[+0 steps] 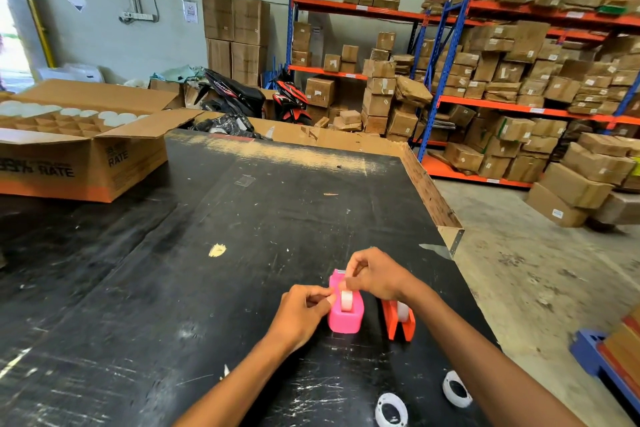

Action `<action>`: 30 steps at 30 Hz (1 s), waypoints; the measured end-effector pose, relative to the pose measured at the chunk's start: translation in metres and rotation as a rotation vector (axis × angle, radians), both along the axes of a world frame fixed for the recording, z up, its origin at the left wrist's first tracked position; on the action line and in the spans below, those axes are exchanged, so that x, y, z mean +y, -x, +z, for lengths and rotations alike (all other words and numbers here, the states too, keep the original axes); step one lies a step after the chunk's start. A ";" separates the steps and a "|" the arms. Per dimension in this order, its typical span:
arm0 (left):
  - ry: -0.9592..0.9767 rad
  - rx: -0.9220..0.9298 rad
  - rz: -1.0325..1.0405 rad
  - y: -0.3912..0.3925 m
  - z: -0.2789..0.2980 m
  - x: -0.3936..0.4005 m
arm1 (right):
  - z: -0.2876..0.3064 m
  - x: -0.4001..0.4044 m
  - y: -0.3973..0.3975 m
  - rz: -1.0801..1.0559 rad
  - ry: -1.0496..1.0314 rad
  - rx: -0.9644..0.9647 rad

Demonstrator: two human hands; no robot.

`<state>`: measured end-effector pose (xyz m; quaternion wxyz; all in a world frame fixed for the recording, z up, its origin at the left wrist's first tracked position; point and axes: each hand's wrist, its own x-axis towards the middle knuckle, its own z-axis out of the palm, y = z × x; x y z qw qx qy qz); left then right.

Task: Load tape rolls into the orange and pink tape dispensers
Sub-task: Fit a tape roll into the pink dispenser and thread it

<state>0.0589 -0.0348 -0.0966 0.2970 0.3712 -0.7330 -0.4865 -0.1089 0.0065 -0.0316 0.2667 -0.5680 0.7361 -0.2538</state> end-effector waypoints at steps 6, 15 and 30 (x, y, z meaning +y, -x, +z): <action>-0.016 -0.005 0.008 0.000 0.002 0.001 | 0.005 -0.002 -0.001 0.047 0.025 0.009; -0.071 -0.039 0.032 0.006 0.007 -0.004 | 0.005 -0.002 0.006 0.031 0.034 -0.013; 0.032 -0.007 0.070 0.017 0.005 -0.002 | -0.002 -0.031 0.026 -0.005 0.129 -0.045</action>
